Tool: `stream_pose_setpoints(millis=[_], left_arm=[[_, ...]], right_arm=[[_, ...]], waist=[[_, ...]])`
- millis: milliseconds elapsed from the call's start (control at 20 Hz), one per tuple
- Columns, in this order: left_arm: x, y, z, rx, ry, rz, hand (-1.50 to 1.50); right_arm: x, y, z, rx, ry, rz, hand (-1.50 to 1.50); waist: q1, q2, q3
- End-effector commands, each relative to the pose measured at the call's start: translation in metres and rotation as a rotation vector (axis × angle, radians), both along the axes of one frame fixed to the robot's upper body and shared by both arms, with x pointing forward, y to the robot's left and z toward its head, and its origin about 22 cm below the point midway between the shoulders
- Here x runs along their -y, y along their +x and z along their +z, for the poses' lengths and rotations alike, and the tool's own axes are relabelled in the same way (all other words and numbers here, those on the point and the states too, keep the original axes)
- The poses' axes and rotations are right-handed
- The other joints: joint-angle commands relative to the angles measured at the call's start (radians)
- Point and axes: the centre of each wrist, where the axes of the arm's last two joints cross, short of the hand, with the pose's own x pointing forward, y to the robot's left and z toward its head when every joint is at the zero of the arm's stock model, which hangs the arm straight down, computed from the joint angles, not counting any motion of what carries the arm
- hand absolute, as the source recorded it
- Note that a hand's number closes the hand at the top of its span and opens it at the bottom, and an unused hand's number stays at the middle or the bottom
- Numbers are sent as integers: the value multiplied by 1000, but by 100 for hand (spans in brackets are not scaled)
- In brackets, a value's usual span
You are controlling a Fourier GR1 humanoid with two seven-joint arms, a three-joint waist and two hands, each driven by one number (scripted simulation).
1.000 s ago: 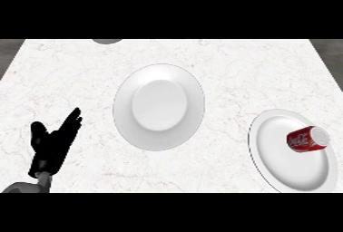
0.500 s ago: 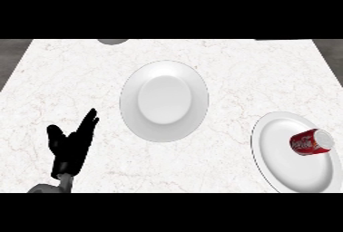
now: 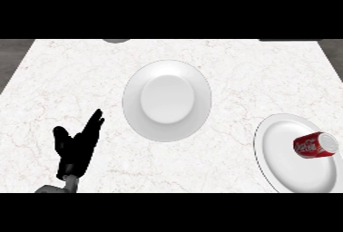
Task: Pick the can from the plate and place it in the plate
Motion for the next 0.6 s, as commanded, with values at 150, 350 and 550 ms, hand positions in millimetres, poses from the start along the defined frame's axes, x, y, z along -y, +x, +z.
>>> stream_pose_setpoints(millis=[150, 350, 550], left_arm=[[2, -8, -2, -25, -17, -22, 0], [28, -15, -1, -15, -19, -37, 0], [1, -7, -9, -37, -20, -26, 0]], right_arm=[[-28, 18, 40, -287, -34, 54, -150], [-60, 32, 36, -408, -37, 30, -150], [-74, 55, 13, -409, -32, 31, -150]], waist=[[7, 1, -1], [21, 2, -1], [20, 3, 0]])
